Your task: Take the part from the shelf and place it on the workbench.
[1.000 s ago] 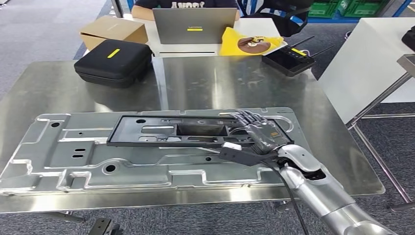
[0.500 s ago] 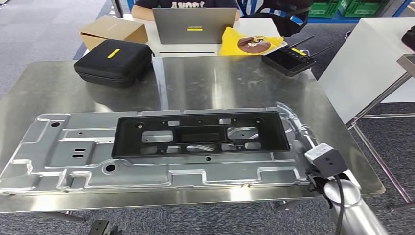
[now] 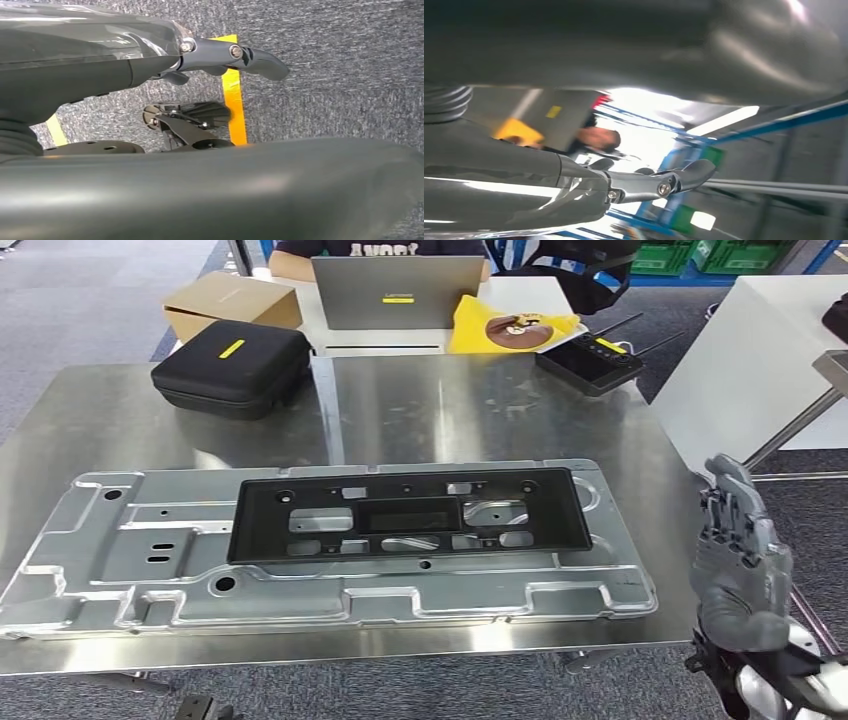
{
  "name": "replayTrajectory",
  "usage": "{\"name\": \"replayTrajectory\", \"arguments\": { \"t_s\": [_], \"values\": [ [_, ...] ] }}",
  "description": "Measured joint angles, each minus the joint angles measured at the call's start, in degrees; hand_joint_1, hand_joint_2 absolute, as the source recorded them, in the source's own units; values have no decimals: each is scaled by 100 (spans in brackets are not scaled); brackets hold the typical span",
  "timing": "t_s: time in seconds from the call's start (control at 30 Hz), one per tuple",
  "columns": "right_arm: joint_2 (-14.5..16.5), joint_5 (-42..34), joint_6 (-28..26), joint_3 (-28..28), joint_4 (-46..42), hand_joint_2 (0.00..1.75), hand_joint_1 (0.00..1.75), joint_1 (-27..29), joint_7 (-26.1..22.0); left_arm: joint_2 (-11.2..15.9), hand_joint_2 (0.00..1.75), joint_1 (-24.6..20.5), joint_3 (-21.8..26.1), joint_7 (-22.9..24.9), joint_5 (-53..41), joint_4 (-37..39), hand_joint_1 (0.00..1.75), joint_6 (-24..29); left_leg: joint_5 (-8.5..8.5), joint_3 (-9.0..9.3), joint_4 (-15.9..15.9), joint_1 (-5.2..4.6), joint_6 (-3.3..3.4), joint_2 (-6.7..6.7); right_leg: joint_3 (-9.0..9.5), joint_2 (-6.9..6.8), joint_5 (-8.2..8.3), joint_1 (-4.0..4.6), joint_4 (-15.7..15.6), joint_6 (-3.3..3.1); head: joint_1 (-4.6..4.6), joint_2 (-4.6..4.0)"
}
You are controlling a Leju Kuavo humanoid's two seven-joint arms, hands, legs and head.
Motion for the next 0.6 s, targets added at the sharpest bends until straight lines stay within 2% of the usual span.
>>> {"name": "replayTrajectory", "arguments": {
  "t_s": [0.1,0.23,0.3,0.37,0.43,0.5,0.53,0.57,0.6],
  "values": [
    [188,208,-46,1,-464,0,0,269,-254,0,0,19,25,-51,31,0,0,-2,-3,1,2,-3,1,0,1,0,-2,-1,-5,-3,0,0],
    [360,389,-287,47,-930,0,0,634,-335,4,0,51,86,-73,87,0,0,61,-22,2,16,-31,31,-2,8,-6,3,-38,-22,16,0,0],
    [389,411,-463,103,-1120,0,0,795,-338,10,0,75,111,-72,96,0,0,85,-9,6,10,-55,62,-3,12,-5,24,-58,-32,53,0,0],
    [393,412,-679,150,-1271,0,0,931,-339,16,0,84,137,-71,97,0,0,106,53,32,-66,-41,130,9,20,-3,-7,-67,-17,90,0,0],
    [391,365,-841,156,-1348,0,0,1040,-339,20,0,84,162,-70,96,0,0,128,111,57,-149,-11,193,27,-83,-3,-249,-61,263,94,0,0],
    [391,285,-912,116,-1367,0,0,1139,-339,23,0,92,183,-70,95,0,0,135,126,56,-161,-11,210,39,-366,-1,-625,-59,940,102,0,0],
    [392,245,-927,78,-1369,0,0,1187,-339,24,0,98,193,-71,95,0,0,136,128,54,-161,-10,208,43,-496,-2,-738,-63,1259,116,0,0],
    [392,200,-935,37,-1369,0,0,1229,-339,24,0,104,203,-72,95,0,0,136,132,53,-160,-6,202,46,-554,-3,-742,-67,1422,135,0,0],
    [396,151,-930,-14,-1369,0,0,1262,-339,24,0,108,213,-73,95,0,0,135,137,53,-159,4,192,47,-512,-5,-632,-74,1367,157,0,0]
  ]
}}
